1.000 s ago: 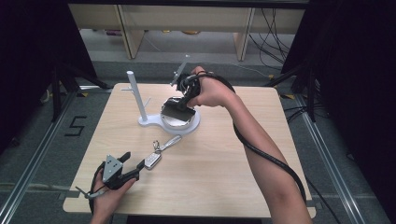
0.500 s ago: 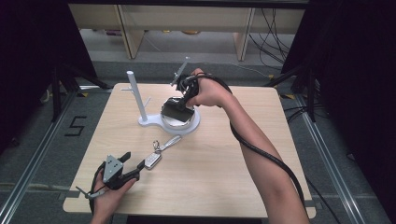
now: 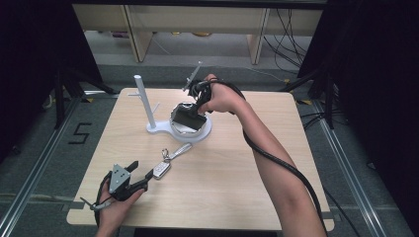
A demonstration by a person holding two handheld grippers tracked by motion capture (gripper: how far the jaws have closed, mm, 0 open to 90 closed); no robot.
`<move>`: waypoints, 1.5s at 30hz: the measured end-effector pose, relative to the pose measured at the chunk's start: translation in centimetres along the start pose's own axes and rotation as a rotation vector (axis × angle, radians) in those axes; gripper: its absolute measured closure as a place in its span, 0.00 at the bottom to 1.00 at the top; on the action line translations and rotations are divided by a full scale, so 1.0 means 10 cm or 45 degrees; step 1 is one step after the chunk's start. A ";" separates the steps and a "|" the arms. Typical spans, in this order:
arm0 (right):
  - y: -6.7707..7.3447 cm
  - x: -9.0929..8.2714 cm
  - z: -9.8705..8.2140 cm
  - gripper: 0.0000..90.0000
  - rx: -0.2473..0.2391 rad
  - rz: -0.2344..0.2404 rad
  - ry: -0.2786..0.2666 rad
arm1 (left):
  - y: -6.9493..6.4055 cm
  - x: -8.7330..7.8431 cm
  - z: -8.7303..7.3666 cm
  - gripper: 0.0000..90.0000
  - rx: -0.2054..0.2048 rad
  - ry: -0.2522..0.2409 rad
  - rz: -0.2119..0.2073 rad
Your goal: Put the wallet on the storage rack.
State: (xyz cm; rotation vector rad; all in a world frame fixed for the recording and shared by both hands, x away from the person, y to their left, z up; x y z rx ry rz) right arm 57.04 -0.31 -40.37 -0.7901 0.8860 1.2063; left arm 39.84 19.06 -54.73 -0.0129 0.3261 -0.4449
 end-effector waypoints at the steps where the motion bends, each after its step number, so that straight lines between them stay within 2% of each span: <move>1: 0.00 0.01 0.00 0.91 0.003 -0.004 0.006 | 0.00 0.00 0.00 0.38 0.000 0.000 0.000; 3: -0.03 0.05 -0.02 0.91 -0.010 0.001 0.016 | 0.00 0.00 0.00 0.38 -0.001 0.000 0.000; 5: -0.02 0.10 0.00 0.90 0.015 0.016 -0.014 | 0.00 0.00 0.00 0.38 -0.001 -0.001 -0.002; 6: -0.05 0.12 -0.01 0.90 0.019 0.003 -0.018 | 0.00 0.00 0.00 0.38 0.000 0.000 -0.002; 8: -0.13 0.16 -0.02 0.86 0.018 -0.047 -0.046 | 0.00 0.00 0.00 0.38 0.001 0.001 -0.003; 10: -0.24 0.18 -0.03 0.83 0.020 -0.129 -0.084 | 0.00 0.00 0.00 0.38 0.000 0.000 -0.004; 13: -0.34 0.18 -0.07 0.77 0.043 -0.223 -0.098 | 0.00 0.00 0.00 0.38 -0.004 0.000 -0.001; 18: -0.40 0.09 -0.09 0.73 0.066 -0.306 -0.160 | 0.00 0.00 0.00 0.38 0.001 -0.002 -0.005; 19: -0.41 0.07 -0.09 0.73 0.055 -0.325 -0.179 | -0.01 0.00 0.00 0.38 0.003 0.000 -0.004; 23: -0.38 -0.06 -0.12 0.70 0.091 -0.371 -0.225 | 0.00 0.00 0.00 0.37 0.000 -0.007 -0.006; 24: -0.37 -0.08 -0.13 0.69 0.079 -0.381 -0.237 | 0.00 -0.01 0.00 0.37 -0.004 0.001 -0.003; 27: -0.29 -0.17 -0.23 0.68 0.132 -0.380 -0.268 | 0.00 -0.01 0.00 0.37 -0.002 0.005 -0.002; 28: -0.26 -0.19 -0.30 0.68 0.140 -0.392 -0.288 | 0.00 0.00 0.00 0.37 0.001 0.007 -0.002; 30: -0.18 -0.21 -0.43 0.68 0.195 -0.379 -0.303 | 0.00 0.01 -0.01 0.37 0.006 0.010 -0.001; 33: -0.10 -0.19 -0.66 0.67 0.213 -0.350 -0.325 | -0.01 0.02 -0.01 0.38 0.009 0.010 0.002; 34: -0.07 -0.16 -0.78 0.67 0.258 -0.342 -0.339 | -0.01 0.02 -0.01 0.38 0.009 0.012 0.004; 35: -0.07 -0.15 -0.85 0.67 0.250 -0.343 -0.350 | -0.01 0.01 -0.01 0.38 0.013 0.026 0.011; 37: -0.02 -0.11 -1.06 0.66 0.299 -0.340 -0.360 | -0.01 0.02 -0.01 0.38 0.015 0.021 0.012; 38: 0.02 -0.09 -1.16 0.67 0.352 -0.339 -0.357 | -0.01 0.02 -0.01 0.38 0.019 0.023 0.014; 39: 0.05 -0.07 -1.23 0.67 0.362 -0.316 -0.354 | -0.01 0.02 -0.01 0.38 0.020 0.028 0.020; 41: 0.14 -0.02 -1.44 0.69 0.440 -0.325 -0.364 | -0.01 0.02 -0.01 0.38 0.019 0.030 0.020; 42: 0.20 -0.01 -1.53 0.69 0.465 -0.302 -0.349 | -0.01 0.02 -0.01 0.39 0.017 0.030 0.021; 43: 0.22 0.02 -1.62 0.69 0.468 -0.316 -0.372 | -0.01 0.02 -0.02 0.39 0.017 0.030 0.022; 45: 0.28 0.04 -1.79 0.68 0.536 -0.339 -0.384 | -0.01 0.02 -0.02 0.39 0.021 0.035 0.024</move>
Point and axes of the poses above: each handheld gripper's, and its own axes: x roughly forward along the jaws, z roughly out of its top, y roughly to its left, the point moved 8 cm from there along x, roughly forward along the jaws, and after that the axes turned 5 degrees about -x, right-handed, at the moved point
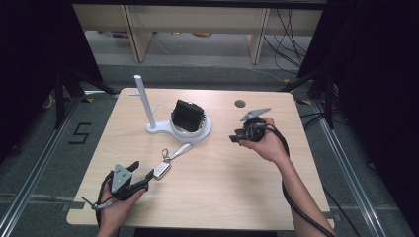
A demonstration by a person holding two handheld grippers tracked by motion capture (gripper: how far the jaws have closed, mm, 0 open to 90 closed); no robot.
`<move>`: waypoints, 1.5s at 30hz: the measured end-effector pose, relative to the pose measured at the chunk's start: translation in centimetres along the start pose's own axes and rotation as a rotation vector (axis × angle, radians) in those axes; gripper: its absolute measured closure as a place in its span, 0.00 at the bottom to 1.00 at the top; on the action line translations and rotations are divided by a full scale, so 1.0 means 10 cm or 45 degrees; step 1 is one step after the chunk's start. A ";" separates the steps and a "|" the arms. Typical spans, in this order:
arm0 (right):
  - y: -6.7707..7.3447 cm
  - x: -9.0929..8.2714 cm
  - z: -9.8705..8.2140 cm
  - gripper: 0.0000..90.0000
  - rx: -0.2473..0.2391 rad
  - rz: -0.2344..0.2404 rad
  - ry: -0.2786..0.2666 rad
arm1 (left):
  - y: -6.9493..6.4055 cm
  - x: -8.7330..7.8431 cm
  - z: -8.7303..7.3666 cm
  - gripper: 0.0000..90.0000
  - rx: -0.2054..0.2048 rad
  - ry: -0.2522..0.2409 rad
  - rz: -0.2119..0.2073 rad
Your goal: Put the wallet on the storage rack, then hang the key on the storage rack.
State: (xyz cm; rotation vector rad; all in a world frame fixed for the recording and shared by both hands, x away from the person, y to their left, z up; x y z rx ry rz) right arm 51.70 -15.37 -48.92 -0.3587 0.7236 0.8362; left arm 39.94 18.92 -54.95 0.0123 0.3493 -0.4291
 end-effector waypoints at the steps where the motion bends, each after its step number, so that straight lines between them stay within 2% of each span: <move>1: -0.01 -0.02 -0.07 0.68 0.001 0.004 -0.023 | 0.00 0.00 0.00 0.39 -0.001 0.002 0.001; 3: 0.00 -0.08 -0.22 0.68 0.061 -0.006 -0.005 | 0.00 0.00 0.00 0.39 -0.001 0.004 0.002; 4: 0.00 -0.08 -0.26 0.68 0.061 -0.019 -0.027 | 0.00 0.00 0.00 0.39 -0.003 0.002 0.002; 5: 0.01 -0.11 -0.32 0.68 0.086 -0.025 -0.013 | 0.00 0.01 0.00 0.39 -0.009 -0.009 -0.005; 7: 0.02 -0.13 -0.40 0.67 0.111 -0.055 -0.047 | 0.01 0.00 0.00 0.39 -0.021 0.000 0.003; 9: 0.03 -0.16 -0.51 0.65 0.138 -0.082 -0.046 | 0.01 0.00 0.00 0.39 -0.023 0.001 0.001; 10: 0.04 -0.18 -0.54 0.64 0.143 -0.072 -0.034 | 0.01 0.01 0.00 0.39 -0.022 0.001 0.003; 11: 0.05 -0.18 -0.57 0.64 0.165 -0.090 -0.056 | 0.01 0.01 0.00 0.39 -0.021 -0.001 0.002; 12: 0.04 -0.20 -0.61 0.64 0.144 -0.102 -0.051 | 0.01 0.01 0.00 0.39 -0.015 0.008 0.007; 13: 0.05 -0.24 -0.64 0.64 0.173 -0.105 -0.033 | 0.02 0.02 0.00 0.39 -0.016 0.010 0.009; 14: 0.02 -0.23 -0.66 0.64 0.170 -0.138 -0.080 | 0.02 0.02 0.00 0.39 -0.017 0.011 0.012; 15: 0.05 -0.26 -0.68 0.64 0.214 -0.123 -0.052 | 0.02 0.02 0.00 0.39 -0.017 0.011 0.013; 16: 0.04 -0.26 -0.71 0.64 0.175 -0.121 -0.043 | 0.02 0.02 0.00 0.39 -0.016 0.016 0.016; 17: 0.05 -0.27 -0.72 0.64 0.203 -0.138 -0.050 | 0.01 0.02 0.00 0.40 -0.017 0.017 0.014; 18: 0.04 -0.30 -0.74 0.64 0.189 -0.143 -0.020 | 0.01 0.02 0.00 0.41 -0.017 0.017 0.011; 19: 0.04 -0.31 -0.74 0.64 0.197 -0.123 -0.039 | 0.01 0.02 0.00 0.41 -0.017 0.017 0.013; 20: 0.04 -0.34 -0.76 0.64 0.214 -0.141 -0.028 | 0.01 0.02 -0.01 0.41 -0.020 0.018 0.012; 21: 0.02 -0.33 -0.76 0.64 0.187 -0.126 -0.054 | 0.01 0.02 0.00 0.42 -0.022 0.015 0.007; 22: 0.03 -0.35 -0.79 0.64 0.211 -0.148 -0.019 | 0.01 0.02 0.00 0.42 -0.026 0.015 0.004; 23: 0.04 -0.36 -0.79 0.64 0.238 -0.137 -0.009 | 0.01 0.02 -0.01 0.43 -0.036 0.022 0.000; 24: 0.05 -0.36 -0.80 0.64 0.241 -0.136 -0.008 | 0.01 0.03 0.00 0.44 -0.060 0.020 -0.013; 27: 0.06 -0.34 -0.80 0.64 0.228 -0.126 -0.028 | 0.00 0.05 0.03 0.47 -0.076 0.070 -0.016; 28: 0.10 -0.36 -0.81 0.64 0.269 -0.129 0.008 | 0.00 0.06 0.05 0.48 -0.076 0.086 -0.018; 29: 0.10 -0.36 -0.82 0.64 0.264 -0.117 0.024 | 0.00 0.08 0.09 0.49 -0.090 0.110 -0.025; 30: 0.07 -0.36 -0.82 0.64 0.215 -0.137 0.019 | -0.01 0.11 0.13 0.50 -0.100 0.136 -0.040; 31: 0.08 -0.34 -0.80 0.64 0.244 -0.136 -0.017 | -0.01 0.14 0.18 0.50 -0.118 0.160 -0.040; 33: 0.08 -0.36 -0.80 0.64 0.233 -0.128 0.013 | -0.01 0.22 0.27 0.51 -0.134 0.214 -0.064; 35: 0.06 -0.35 -0.81 0.64 0.215 -0.132 0.004 | -0.01 0.32 0.33 0.51 -0.139 0.265 -0.074; 37: 0.08 -0.37 -0.83 0.64 0.246 -0.125 0.037 | -0.01 0.43 0.36 0.52 -0.155 0.311 -0.084; 38: 0.08 -0.37 -0.83 0.64 0.244 -0.119 0.034 | 0.02 0.45 0.35 0.52 -0.126 0.368 -0.077; 39: 0.06 -0.37 -0.83 0.64 0.243 -0.118 0.029 | 0.02 0.51 0.35 0.52 -0.144 0.390 -0.077; 40: 0.05 -0.38 -0.85 0.64 0.238 -0.122 0.045 | 0.03 0.54 0.35 0.52 -0.137 0.409 -0.082; 41: 0.05 -0.37 -0.83 0.63 0.255 -0.129 0.012 | 0.03 0.59 0.34 0.52 -0.145 0.433 -0.084; 42: 0.03 -0.37 -0.84 0.63 0.232 -0.136 0.011 | 0.03 0.63 0.33 0.52 -0.157 0.456 -0.082; 43: 0.05 -0.39 -0.84 0.63 0.256 -0.107 0.033 | 0.03 0.67 0.31 0.52 -0.162 0.485 -0.077; 44: 0.03 -0.39 -0.84 0.63 0.236 -0.131 0.025 | 0.02 0.69 0.30 0.52 -0.168 0.505 -0.081; 45: 0.04 -0.40 -0.85 0.62 0.235 -0.123 0.036 | 0.03 0.71 0.29 0.51 -0.152 0.541 -0.089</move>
Point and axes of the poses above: each handheld gripper's, and its own axes: x roughly forward along the jaws, z roughly out of its top, y roughly to its left, the point moved 8 cm from there along x, roughly forward along the jaws, and after that the axes turned 5 degrees about -x, right-handed, at the moved point
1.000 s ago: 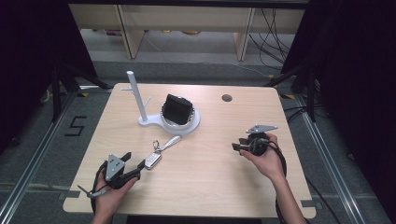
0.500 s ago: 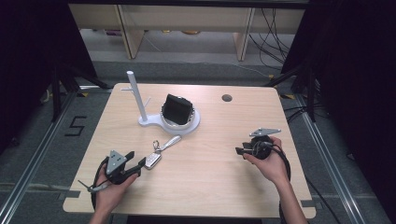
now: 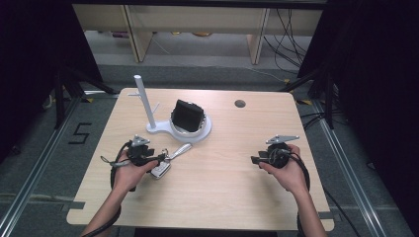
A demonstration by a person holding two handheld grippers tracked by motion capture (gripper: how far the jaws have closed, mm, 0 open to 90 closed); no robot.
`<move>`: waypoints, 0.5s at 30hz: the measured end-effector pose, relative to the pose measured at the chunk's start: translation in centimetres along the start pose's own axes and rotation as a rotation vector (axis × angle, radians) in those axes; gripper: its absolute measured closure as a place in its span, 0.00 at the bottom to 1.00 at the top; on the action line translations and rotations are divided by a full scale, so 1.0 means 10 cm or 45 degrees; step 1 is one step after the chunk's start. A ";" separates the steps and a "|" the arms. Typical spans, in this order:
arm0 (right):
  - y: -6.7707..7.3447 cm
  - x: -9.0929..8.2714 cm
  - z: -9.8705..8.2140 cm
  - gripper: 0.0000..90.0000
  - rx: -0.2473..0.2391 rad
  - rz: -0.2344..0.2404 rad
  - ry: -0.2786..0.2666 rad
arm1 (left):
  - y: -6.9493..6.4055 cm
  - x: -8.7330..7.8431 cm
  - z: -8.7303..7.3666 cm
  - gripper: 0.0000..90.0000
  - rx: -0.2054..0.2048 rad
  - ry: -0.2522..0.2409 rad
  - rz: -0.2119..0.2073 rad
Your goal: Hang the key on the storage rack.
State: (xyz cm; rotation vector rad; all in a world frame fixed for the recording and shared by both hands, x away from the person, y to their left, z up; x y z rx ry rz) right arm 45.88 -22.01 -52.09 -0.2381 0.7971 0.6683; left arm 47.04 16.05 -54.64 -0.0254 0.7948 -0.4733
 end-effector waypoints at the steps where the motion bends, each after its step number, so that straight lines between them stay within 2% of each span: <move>1: -0.01 0.02 0.02 0.62 -0.015 0.003 -0.033 | 0.00 0.03 0.01 0.51 -0.011 0.013 0.000; 5: 0.03 0.00 -0.01 0.62 0.029 0.014 -0.001 | -0.01 0.11 0.04 0.51 -0.059 0.075 0.009; 7: 0.04 0.02 0.00 0.62 0.039 0.020 -0.014 | -0.01 0.14 0.08 0.51 -0.072 0.084 0.016; 8: 0.02 0.02 -0.02 0.61 0.005 0.026 0.003 | -0.01 0.15 0.08 0.52 -0.074 0.096 0.013; 9: 0.03 0.02 -0.01 0.62 0.003 0.043 0.001 | -0.01 0.16 0.10 0.52 -0.087 0.105 0.018; 10: 0.04 0.02 -0.01 0.61 0.018 0.054 0.012 | -0.01 0.17 0.11 0.53 -0.091 0.109 0.023; 11: 0.03 0.02 -0.01 0.61 0.017 0.030 0.009 | -0.01 0.18 0.12 0.53 -0.103 0.113 0.032; 12: 0.07 0.03 -0.02 0.62 0.058 0.038 0.009 | 0.00 0.19 0.14 0.54 -0.110 0.101 0.043; 13: 0.06 0.05 -0.01 0.62 0.030 0.042 -0.016 | -0.01 0.19 0.16 0.55 -0.129 0.117 0.039; 14: 0.04 0.03 -0.02 0.62 0.001 0.035 0.015 | -0.01 0.20 0.18 0.55 -0.137 0.111 0.039; 15: 0.04 0.04 -0.01 0.62 0.002 0.032 0.004 | -0.01 0.20 0.18 0.56 -0.153 0.129 0.049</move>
Point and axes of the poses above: each handheld gripper's, and its own axes: x roughly forward along the jaws, z roughly out of its top, y roughly to its left, the point moved 8 cm from there along x, roughly forward along the jaws, and after that the axes turned 5 degrees about -x, right-handed, at the moved point
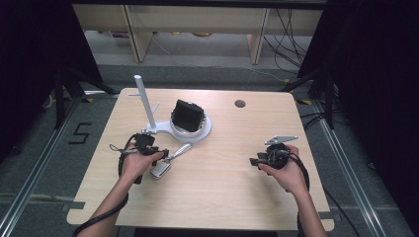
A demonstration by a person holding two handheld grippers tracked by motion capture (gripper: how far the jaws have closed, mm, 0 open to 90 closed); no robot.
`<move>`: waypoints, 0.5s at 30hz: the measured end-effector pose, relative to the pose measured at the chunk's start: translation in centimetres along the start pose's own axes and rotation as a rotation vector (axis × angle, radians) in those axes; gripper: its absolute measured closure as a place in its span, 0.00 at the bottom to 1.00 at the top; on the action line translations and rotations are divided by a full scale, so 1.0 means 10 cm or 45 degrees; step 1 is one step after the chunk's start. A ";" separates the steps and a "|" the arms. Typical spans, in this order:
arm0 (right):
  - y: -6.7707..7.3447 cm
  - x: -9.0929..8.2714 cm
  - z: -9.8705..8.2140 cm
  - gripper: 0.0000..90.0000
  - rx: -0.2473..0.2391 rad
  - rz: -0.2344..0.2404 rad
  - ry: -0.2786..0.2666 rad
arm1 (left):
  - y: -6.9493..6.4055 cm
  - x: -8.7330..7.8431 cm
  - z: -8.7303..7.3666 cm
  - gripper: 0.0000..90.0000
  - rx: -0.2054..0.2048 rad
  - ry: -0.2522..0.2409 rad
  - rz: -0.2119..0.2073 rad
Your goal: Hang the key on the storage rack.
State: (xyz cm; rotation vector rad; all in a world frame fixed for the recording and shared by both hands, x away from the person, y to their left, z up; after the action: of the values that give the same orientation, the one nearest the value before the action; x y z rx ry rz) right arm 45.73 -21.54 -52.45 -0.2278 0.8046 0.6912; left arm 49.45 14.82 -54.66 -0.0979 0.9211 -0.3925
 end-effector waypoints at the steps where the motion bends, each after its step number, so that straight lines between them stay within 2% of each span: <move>1: -0.01 0.01 0.00 0.62 -0.027 -0.008 -0.007 | 0.00 0.00 0.00 0.56 -0.003 0.019 0.001; 2: 0.00 0.02 0.01 0.62 -0.015 -0.003 -0.026 | 0.00 0.01 0.02 0.56 0.002 0.033 0.014; 3: 0.01 0.01 0.00 0.62 0.011 0.002 -0.008 | -0.01 0.01 0.02 0.56 -0.004 0.053 0.010; 4: 0.01 0.02 0.00 0.62 0.006 0.001 -0.011 | -0.01 0.01 0.02 0.57 0.006 0.080 0.019; 6: 0.03 0.02 0.00 0.62 0.017 0.013 -0.007 | -0.02 0.02 0.04 0.58 -0.007 0.090 0.036; 7: 0.01 0.01 -0.01 0.62 -0.006 0.009 0.010 | -0.02 0.02 0.04 0.59 -0.021 0.107 0.047; 9: 0.01 0.01 -0.01 0.62 -0.008 0.011 0.006 | -0.02 0.04 0.05 0.59 -0.027 0.135 0.080; 12: 0.02 0.02 -0.01 0.62 -0.012 0.022 0.005 | -0.02 0.06 0.03 0.60 -0.014 0.204 0.097; 15: 0.01 0.01 -0.01 0.62 -0.009 0.012 0.008 | -0.02 0.06 0.04 0.59 -0.012 0.243 0.116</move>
State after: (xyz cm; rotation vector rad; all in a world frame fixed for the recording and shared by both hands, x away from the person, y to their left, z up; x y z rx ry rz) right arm 45.66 -21.42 -52.60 -0.2331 0.8094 0.7025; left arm 50.03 14.36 -54.85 -0.0269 1.1118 -0.3166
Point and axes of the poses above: each handheld gripper's, and its own axes: x roughly forward along the jaws, z roughly out of its top, y roughly to its left, the point moved 8 cm from there along x, roughly forward along the jaws, and after that the axes turned 5 degrees about -x, right-handed, at the moved point
